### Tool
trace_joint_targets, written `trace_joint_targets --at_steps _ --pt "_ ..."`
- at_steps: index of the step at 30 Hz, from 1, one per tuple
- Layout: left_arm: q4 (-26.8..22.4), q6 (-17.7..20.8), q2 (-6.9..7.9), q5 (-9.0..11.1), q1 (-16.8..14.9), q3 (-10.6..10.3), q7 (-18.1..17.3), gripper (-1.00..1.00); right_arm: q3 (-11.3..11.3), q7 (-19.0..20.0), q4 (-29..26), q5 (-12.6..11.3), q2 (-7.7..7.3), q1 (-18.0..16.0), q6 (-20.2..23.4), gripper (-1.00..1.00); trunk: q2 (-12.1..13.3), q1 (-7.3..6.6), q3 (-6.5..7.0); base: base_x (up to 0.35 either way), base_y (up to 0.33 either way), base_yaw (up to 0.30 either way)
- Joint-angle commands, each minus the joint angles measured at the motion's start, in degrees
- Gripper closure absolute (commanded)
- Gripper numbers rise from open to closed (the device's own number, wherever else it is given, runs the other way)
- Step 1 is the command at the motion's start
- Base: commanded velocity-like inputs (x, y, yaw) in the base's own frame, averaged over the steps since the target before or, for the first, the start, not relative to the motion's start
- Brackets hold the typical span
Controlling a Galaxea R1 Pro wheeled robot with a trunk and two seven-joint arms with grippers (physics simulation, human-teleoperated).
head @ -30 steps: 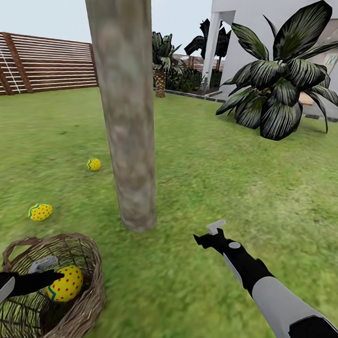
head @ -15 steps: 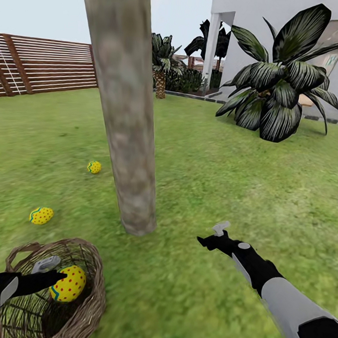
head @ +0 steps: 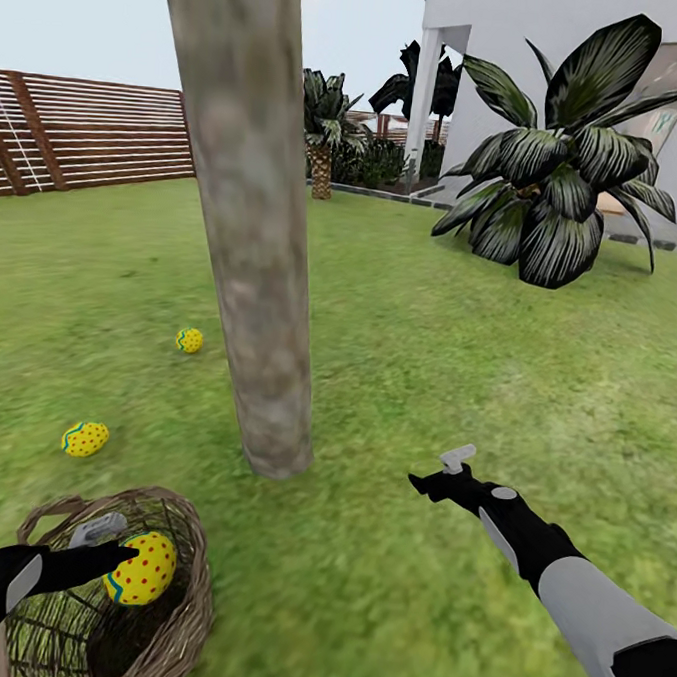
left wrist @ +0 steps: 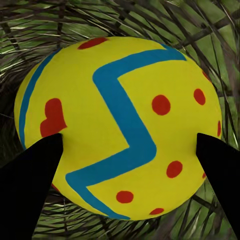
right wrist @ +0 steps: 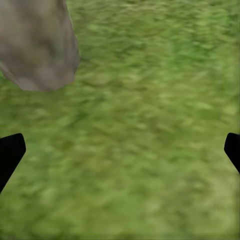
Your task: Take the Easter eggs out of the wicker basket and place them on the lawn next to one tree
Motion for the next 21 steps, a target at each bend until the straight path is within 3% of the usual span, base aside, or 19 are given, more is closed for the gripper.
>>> trace_joint_targets --at_steps 1,4,7,9,21 --pt "-0.06 0.51 -0.01 -0.13 -0.02 0.41 -0.21 1.0 0.32 0.02 0.18 -0.52 0.0 -0.03 0.42 -1.0 0.4 -0.23 0.14 0.0 0.0 0.0" --pt "-0.06 0.51 -0.06 -0.13 -0.02 0.41 -0.26 1.0 0.33 -0.03 2.06 -0.34 0.12 -0.03 0.49 -1.0 1.6 -0.89 0.67 0.0 0.0 0.0" --pt "-0.06 0.51 -0.08 -0.02 -0.02 0.41 -0.34 1.0 0.36 0.04 9.59 -0.53 0.07 -0.03 0.16 -1.0 2.8 -1.55 1.21 0.0 0.0 0.0" --pt "-0.06 0.51 -0.05 0.0 -0.02 0.41 -0.36 1.0 0.34 0.04 11.76 -0.48 0.02 -0.03 0.22 -1.0 3.6 -1.99 1.57 0.0 0.0 0.0" --pt "-0.06 0.51 -0.23 0.02 -0.02 0.38 -0.37 1.0 0.55 0.0 13.04 -0.09 0.17 -0.03 0.31 -1.0 8.42 -4.63 3.73 0.0 0.0 0.0"
